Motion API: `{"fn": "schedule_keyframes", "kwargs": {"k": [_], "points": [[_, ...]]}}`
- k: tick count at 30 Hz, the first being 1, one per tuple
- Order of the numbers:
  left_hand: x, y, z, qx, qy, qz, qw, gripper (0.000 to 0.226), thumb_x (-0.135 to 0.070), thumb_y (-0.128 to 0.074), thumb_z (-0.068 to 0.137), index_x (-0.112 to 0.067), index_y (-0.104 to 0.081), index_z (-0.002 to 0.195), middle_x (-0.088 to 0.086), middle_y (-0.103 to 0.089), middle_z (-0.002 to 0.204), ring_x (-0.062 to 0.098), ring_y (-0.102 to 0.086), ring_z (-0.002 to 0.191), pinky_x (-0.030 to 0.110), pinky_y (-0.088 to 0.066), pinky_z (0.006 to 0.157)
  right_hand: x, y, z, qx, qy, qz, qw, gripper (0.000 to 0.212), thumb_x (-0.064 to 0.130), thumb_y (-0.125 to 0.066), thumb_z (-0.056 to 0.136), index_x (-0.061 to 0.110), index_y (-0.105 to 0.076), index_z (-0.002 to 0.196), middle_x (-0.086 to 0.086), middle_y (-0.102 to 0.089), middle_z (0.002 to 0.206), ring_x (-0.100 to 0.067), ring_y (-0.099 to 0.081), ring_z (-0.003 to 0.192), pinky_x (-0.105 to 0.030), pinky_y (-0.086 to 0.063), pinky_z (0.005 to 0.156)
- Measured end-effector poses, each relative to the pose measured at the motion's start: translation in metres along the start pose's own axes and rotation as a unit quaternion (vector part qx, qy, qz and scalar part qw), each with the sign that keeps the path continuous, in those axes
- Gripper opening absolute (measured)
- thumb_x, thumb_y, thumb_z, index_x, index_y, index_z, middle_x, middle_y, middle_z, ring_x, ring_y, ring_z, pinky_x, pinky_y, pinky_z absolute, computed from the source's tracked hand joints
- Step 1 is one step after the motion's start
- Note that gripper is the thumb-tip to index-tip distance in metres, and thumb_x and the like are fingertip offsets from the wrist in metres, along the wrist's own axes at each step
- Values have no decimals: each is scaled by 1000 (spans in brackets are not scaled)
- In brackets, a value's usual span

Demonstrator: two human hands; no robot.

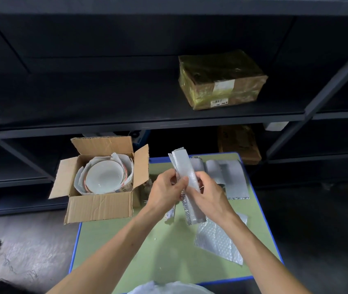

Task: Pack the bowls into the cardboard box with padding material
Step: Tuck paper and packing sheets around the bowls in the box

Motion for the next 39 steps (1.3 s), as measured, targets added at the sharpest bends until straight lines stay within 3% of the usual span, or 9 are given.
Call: {"fn": "schedule_keyframes", "kwargs": {"k": [6, 12, 17, 21, 28, 31, 33, 37, 39], "points": [[-4, 4, -3, 19, -18, -22, 999, 9, -20, -61, 94, -17, -66, 100, 6, -68, 85, 20, -66, 68, 39, -59, 62, 5, -3, 1, -15, 12, -10, 1000, 8, 35, -52, 100, 28, -52, 95, 6, -66, 84, -13, -59, 72, -14, -40, 55], [-2, 20, -9, 0, 7, -47, 999, 19, -4, -62, 90, -19, -62, 78, -11, -60, 65, 10, -56, 57, 26, -53, 56, 5, -13, 14, 11, -17, -1, 1000, 13, 29, -52, 94, 22, -62, 96, -11, -67, 87, -28, -63, 83, -41, -52, 76], [5, 33, -11, -10, 3, -47, 999, 31, -4, -60, 94, -24, -67, 72, -5, -60, 63, 12, -55, 56, 27, -50, 58, 13, -21, 15, 31, -28, 36, 998, 13, 27, -60, 91, 32, -72, 91, 8, -72, 83, -14, -66, 85, -32, -51, 79], [9, 44, -8, -61, -13, 3, 998, 42, 5, -56, 86, -28, -71, 66, -3, -60, 87, 12, -57, 69, 19, -47, 63, 14, -34, 13, 114, -75, 165, 977, 33, 19, -47, 102, 37, -74, 99, -3, -74, 91, -24, -67, 80, -29, -56, 67], [-17, 34, -28, -95, -202, 237, 945, 42, 3, -51, 79, -30, -59, 104, 1, -49, 94, 21, -50, 71, 29, -43, 61, 7, -43, 16, 165, -135, 252, 944, 55, 67, -41, 96, 23, -74, 95, -17, -71, 98, -30, -66, 83, -38, -52, 72], [-16, 23, -29, -57, -203, 254, 944, 39, 0, -48, 82, -32, -64, 100, 2, -44, 100, 23, -48, 70, 32, -47, 61, -2, -35, 20, 155, -132, 243, 948, 28, 40, -57, 91, 27, -72, 110, -14, -70, 113, -23, -67, 91, -34, -49, 70], [-11, 22, -26, -29, -173, 215, 961, 49, -8, -39, 86, -34, -65, 119, -1, -44, 104, 19, -52, 82, 32, -52, 73, -7, -29, 21, 147, -133, 246, 949, 41, 16, -54, 88, 30, -64, 125, -9, -71, 116, -22, -67, 95, -37, -48, 73], [-3, 27, -21, -12, -111, 95, 989, 43, -16, -37, 100, -37, -60, 131, -8, -55, 106, 6, -59, 98, 36, -55, 87, -3, -25, 19, 162, -105, 220, 956, 62, 13, -60, 78, 19, -51, 140, -7, -68, 125, -26, -65, 116, -50, -48, 104], [-4, 31, -21, -24, -98, 63, 993, 33, -26, -42, 102, -41, -61, 124, -9, -61, 103, 6, -62, 94, 35, -56, 84, 5, -24, 18, 173, -75, 203, 961, 51, 7, -58, 89, 14, -51, 138, -5, -69, 124, -22, -67, 112, -46, -51, 100]]}}
Point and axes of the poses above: each hand's wrist, its own z-axis towards the middle knuckle, its own y-axis out of the back of the hand, x = y × z, the point moved 8 cm from there along z, towards the middle knuckle
